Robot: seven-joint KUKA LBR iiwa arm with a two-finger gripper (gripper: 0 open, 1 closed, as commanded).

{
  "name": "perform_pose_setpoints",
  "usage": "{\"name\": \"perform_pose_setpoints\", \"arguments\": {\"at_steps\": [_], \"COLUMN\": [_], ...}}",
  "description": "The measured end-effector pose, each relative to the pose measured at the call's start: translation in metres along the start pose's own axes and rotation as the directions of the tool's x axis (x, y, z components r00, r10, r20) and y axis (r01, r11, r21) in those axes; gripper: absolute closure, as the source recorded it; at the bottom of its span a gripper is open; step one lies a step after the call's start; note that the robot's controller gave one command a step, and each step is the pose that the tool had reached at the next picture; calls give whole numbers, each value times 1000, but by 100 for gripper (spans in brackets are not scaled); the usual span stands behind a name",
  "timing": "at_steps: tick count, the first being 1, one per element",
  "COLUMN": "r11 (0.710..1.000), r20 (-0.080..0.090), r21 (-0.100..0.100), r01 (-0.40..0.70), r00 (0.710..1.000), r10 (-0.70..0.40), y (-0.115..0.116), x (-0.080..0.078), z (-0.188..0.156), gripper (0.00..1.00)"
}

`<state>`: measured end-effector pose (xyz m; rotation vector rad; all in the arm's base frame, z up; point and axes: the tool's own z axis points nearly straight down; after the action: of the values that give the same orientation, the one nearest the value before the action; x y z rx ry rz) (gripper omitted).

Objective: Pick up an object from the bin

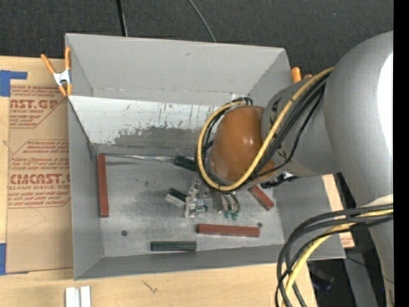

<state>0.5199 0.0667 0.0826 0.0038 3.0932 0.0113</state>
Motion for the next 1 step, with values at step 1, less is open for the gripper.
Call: {"name": "perform_pose_setpoints", "arguments": {"at_steps": [1], "r11": [1000], "r20": [-45], "r21": [6], "r01": [-1], "r00": [999], "r10": [2], "y": [10], "x": [0], "z": [-21], "gripper": [100]}}
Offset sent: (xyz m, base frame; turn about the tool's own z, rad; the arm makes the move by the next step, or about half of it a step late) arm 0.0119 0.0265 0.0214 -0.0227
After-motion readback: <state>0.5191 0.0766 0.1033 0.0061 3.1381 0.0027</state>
